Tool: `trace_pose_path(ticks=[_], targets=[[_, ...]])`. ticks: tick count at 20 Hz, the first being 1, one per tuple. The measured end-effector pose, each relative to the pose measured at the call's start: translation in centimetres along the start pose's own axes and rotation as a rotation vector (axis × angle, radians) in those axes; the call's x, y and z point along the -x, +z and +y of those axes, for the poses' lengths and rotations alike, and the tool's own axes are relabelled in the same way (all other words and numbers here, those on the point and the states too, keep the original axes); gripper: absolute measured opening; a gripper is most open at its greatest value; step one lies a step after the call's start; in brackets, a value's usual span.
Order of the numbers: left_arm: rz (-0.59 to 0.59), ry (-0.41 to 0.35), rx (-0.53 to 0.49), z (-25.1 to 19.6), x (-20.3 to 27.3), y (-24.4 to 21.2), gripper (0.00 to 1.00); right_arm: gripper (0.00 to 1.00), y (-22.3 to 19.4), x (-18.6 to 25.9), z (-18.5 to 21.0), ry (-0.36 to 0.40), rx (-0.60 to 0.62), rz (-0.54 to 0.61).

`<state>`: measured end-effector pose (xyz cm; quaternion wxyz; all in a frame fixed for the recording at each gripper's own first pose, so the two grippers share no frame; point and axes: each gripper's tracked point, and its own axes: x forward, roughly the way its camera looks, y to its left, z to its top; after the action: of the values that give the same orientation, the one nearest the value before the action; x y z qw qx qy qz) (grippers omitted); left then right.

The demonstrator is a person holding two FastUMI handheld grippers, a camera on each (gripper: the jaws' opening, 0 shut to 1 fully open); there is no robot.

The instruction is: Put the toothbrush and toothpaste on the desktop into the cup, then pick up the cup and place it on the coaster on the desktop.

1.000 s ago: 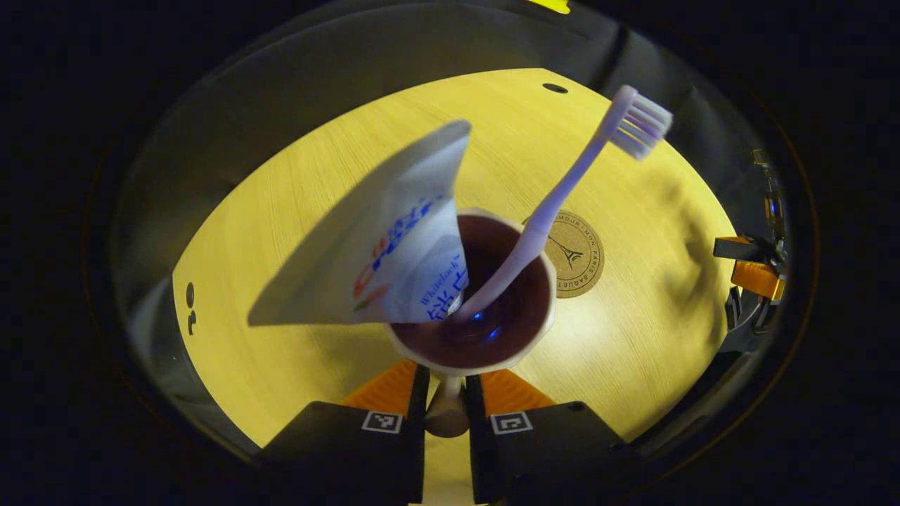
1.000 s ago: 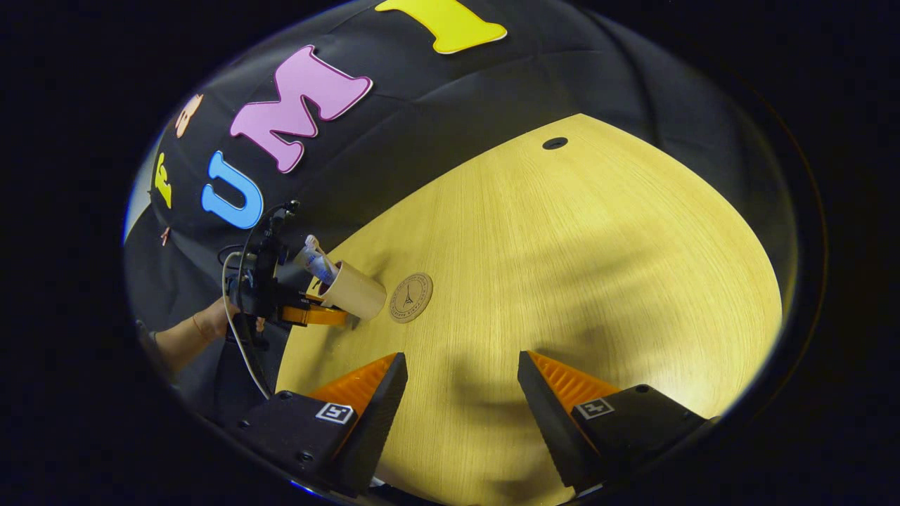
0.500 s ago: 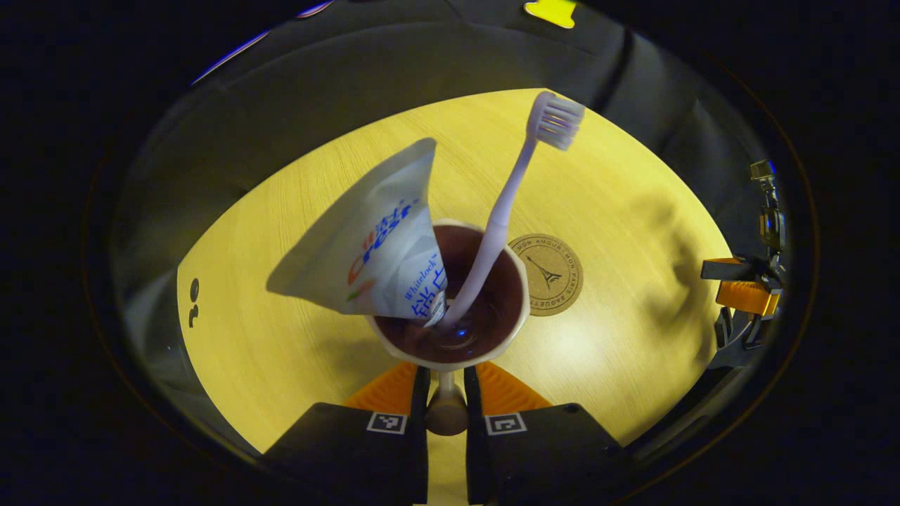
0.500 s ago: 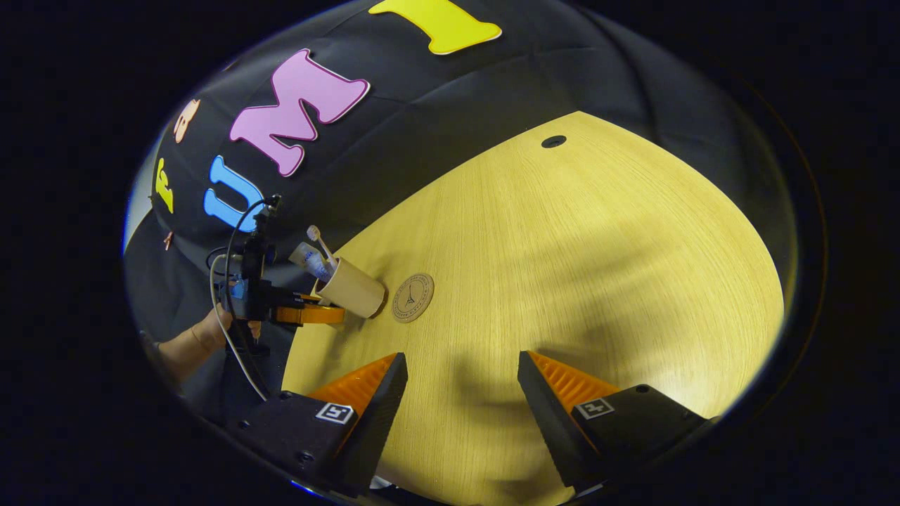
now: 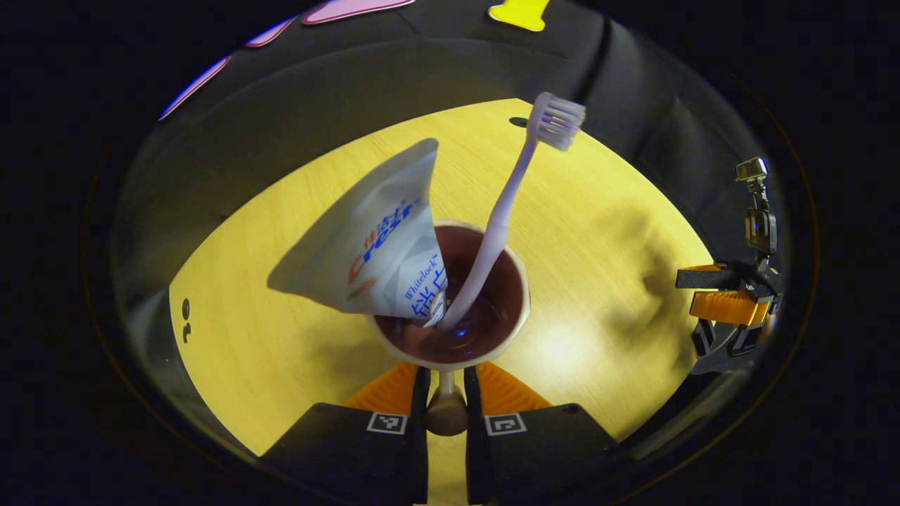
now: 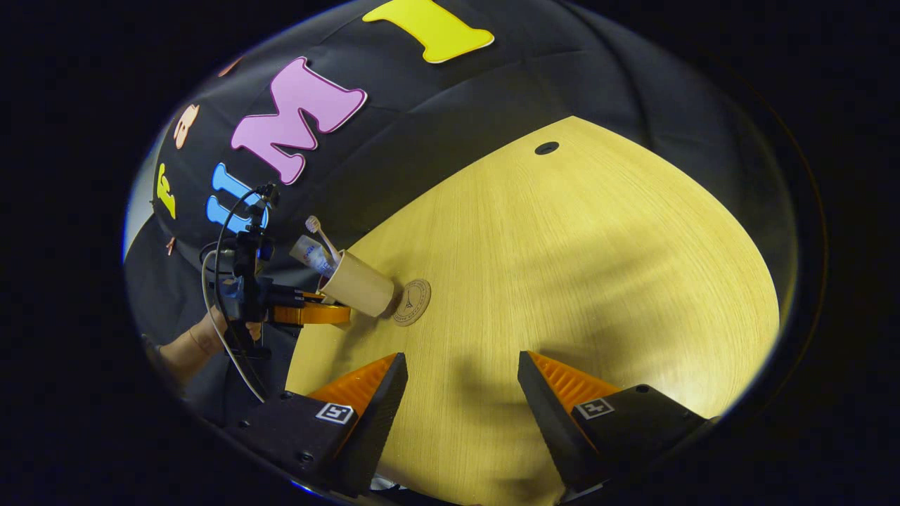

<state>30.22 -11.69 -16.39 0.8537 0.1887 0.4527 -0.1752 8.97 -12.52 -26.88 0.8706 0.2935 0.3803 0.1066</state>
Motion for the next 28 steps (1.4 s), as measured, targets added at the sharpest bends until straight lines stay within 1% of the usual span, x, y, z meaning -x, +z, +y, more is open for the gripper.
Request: trace_pose_path(ticks=[4,8,12,15,17,19,20,21,25,28], targets=[[0.006,-0.011,-0.028,-1.3,-0.7,0.5,0.26,0.97,0.0,1.0,-1.4,-0.02,-0.022,-0.014],[0.01,-0.006,-0.067,-2.4,-1.1,1.1,0.25,0.97,0.1,1.7,-2.4,-0.036,-0.042,-0.026],[0.021,-0.016,-0.07,-2.9,-2.0,1.3,0.26,0.97,0.1,1.9,-2.7,-0.042,-0.051,-0.03],[0.032,-0.002,-0.074,-3.1,-2.8,1.3,0.26,0.97,-0.1,2.1,-3.1,-0.045,-0.052,-0.03],[0.034,-0.008,-0.064,-3.3,-2.9,1.1,0.26,0.97,-0.2,2.2,-3.4,-0.05,-0.062,-0.032],[0.046,-0.001,-0.059,-2.9,-2.9,0.9,0.33,0.97,-0.2,2.2,-3.6,-0.052,-0.072,-0.034],[0.041,-0.003,-0.059,-2.7,-3.0,0.9,0.3,0.97,-0.2,2.3,-3.7,-0.054,-0.075,-0.034],[0.032,-0.002,-0.061,-2.8,-2.9,1.0,0.38,0.97,-0.2,2.3,-3.8,-0.056,-0.077,-0.034],[0.024,0.014,-0.055,-2.8,-2.7,1.0,0.92,0.97,0.0,2.1,-3.4,-0.052,-0.078,-0.036],[0.005,0.031,-0.043,-2.4,-1.8,1.0,0.92,0.97,-0.1,1.9,-2.9,-0.046,-0.068,-0.034]])
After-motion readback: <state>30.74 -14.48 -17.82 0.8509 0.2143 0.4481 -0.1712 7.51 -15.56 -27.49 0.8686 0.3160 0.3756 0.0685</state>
